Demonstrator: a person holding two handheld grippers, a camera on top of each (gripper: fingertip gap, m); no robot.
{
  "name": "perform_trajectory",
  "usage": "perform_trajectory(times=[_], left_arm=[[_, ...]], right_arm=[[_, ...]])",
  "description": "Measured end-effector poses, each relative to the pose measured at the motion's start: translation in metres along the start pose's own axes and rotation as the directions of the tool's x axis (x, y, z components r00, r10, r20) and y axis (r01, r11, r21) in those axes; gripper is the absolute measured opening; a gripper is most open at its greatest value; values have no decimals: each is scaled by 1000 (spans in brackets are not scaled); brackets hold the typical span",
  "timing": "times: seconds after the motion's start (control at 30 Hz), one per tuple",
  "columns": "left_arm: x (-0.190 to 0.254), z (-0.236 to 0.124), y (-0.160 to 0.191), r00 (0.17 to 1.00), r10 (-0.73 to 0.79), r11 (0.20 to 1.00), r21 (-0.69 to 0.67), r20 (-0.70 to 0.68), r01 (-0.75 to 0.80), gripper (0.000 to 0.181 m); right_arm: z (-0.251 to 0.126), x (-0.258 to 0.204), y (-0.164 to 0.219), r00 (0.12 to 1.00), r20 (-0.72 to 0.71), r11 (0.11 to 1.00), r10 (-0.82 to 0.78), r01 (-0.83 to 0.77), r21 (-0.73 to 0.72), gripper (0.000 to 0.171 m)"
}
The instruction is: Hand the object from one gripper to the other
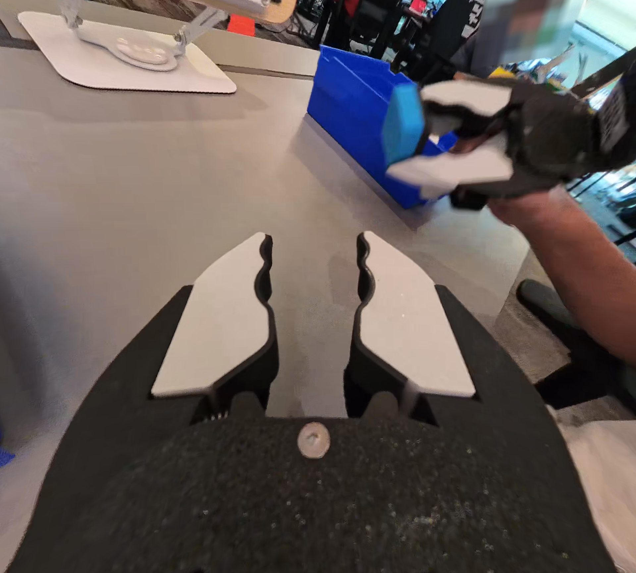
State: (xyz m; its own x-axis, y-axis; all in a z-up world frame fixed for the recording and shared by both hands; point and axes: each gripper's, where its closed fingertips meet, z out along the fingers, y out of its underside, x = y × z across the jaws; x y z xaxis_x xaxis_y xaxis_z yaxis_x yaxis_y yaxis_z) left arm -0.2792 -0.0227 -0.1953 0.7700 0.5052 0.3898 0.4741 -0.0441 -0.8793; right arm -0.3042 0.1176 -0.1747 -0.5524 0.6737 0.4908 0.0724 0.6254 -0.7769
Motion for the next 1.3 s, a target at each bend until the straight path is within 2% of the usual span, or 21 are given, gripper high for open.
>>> perform_trajectory(times=[0.07,0.13,0.2,0.27,0.37,0.47,0.6,0.73,0.83,0.9,1.0,1.1,1.17,1.23,1.27,1.3], left_arm=[[-5,2,5,999,-46,999,-13,-19,45,43],[-7,6,15,996,-80,995,-58,-29,78,39],[-4,12,21,994,-99,991,-91,-51,95,37],[2,17,24,993,-94,991,-106,-77,85,37],[8,22,28,995,-48,991,-133,-90,36,36],[11,27,32,996,-3,989,-151,-90,-11,36],[11,28,33,995,-9,988,-156,-101,-7,36],[6,25,33,994,-44,989,-148,-100,29,36],[3,23,35,993,-70,987,-152,-100,54,36],[3,21,36,992,-76,986,-155,-100,60,36],[2,17,38,993,-76,986,-156,-92,61,37],[3,11,39,995,-73,986,-154,-73,61,38],[5,7,40,997,-51,988,-147,-58,42,39],[4,3,48,1000,3,988,-158,-16,-5,39],[2,1,53,999,37,985,-167,22,-33,40],[3,0,58,998,51,984,-172,42,-43,41]], right_arm=[[-28,47,4,996,-10,994,90,-91,-61,59],[-59,96,17,984,-83,980,158,-167,-107,59],[-81,122,56,962,-89,925,260,-274,-263,59],[-90,134,104,949,-102,850,299,-313,-423,59],[-91,117,158,940,41,734,338,-236,-637,60],[-82,112,187,924,106,649,368,-174,-740,60],[-79,106,211,918,153,527,365,-69,-847,60],[-69,98,213,917,204,514,343,-2,-858,60],[-74,93,221,918,209,451,337,37,-892,61],[-73,95,218,921,200,466,334,23,-884,64],[-86,107,205,936,156,498,315,-24,-867,77],[-103,121,171,955,102,631,280,-103,-769,73],[-109,120,137,957,87,763,277,-164,-625,71],[-106,107,90,951,101,897,291,-234,-374,69],[-104,96,63,935,122,930,333,-304,-209,67],[-103,82,38,906,154,919,394,-393,-39,63]])
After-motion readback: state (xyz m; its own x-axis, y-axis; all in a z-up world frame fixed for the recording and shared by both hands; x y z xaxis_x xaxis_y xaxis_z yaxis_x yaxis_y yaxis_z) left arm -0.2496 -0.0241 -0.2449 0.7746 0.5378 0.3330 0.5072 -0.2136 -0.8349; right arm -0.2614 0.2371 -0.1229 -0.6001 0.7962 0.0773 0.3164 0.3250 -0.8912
